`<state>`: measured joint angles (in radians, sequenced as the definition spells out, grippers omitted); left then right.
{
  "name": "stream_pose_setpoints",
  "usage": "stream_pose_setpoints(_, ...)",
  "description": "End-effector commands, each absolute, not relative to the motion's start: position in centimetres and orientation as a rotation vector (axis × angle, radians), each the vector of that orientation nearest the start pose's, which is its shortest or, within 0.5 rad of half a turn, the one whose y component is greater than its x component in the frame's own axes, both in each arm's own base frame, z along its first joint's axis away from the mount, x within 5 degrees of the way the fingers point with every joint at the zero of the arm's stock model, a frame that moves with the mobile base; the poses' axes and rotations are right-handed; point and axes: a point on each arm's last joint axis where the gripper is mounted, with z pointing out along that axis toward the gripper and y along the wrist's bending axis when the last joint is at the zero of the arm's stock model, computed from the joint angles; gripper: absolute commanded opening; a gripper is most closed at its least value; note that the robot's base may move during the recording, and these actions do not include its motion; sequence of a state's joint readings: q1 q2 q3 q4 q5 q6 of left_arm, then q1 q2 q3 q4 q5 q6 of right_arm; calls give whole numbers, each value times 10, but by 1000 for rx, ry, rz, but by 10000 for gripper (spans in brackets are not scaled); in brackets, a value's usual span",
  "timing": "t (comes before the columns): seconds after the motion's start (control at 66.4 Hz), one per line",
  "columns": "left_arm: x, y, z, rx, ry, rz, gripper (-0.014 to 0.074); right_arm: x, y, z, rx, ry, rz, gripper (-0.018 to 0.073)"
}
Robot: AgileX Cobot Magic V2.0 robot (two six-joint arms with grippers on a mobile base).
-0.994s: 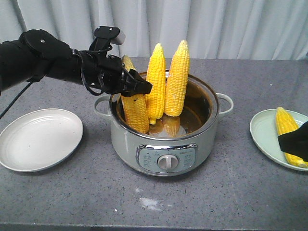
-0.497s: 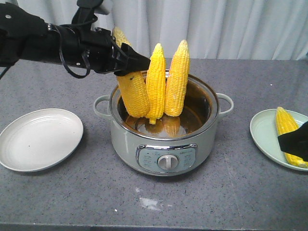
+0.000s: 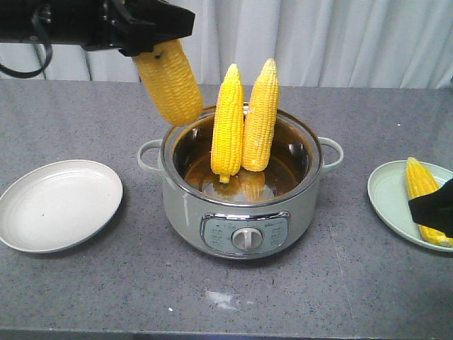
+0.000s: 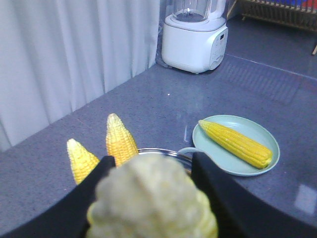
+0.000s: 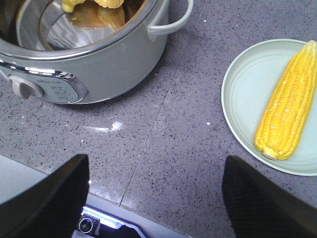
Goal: Distribute corn equally
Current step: 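Grasp that corn cob with the left gripper and lift it out, then carry the cob over the white plate and lower it with the left gripper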
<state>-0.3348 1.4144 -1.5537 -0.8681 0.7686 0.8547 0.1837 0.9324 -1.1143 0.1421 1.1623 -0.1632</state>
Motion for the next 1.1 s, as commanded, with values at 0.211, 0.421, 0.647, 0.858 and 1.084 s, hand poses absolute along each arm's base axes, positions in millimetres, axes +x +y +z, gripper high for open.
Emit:
stream_pose_setpoints(0.211, 225, -118, 500, 789, 1685, -463, 209, 151, 40, 401, -403, 2348, 195, 543)
stream_pose_setpoints(0.421, 232, -96, 484, 667, 1927, -236, 209, 151, 40, 401, -403, 2348, 195, 543)
stream_pose_setpoints(0.647, 258, -72, 456, 472, 2190, -9, 209, 151, 40, 401, -403, 2348, 195, 543)
stream_pose_setpoints(0.858, 283, -59, 427, 431, 2367, 69, 212, 151, 40, 401, -403, 2348, 195, 543)
stream_pose_setpoints(1.084, 309, -40, 398, 349, 2513, 108, 217, 151, 40, 401, -403, 2348, 195, 543)
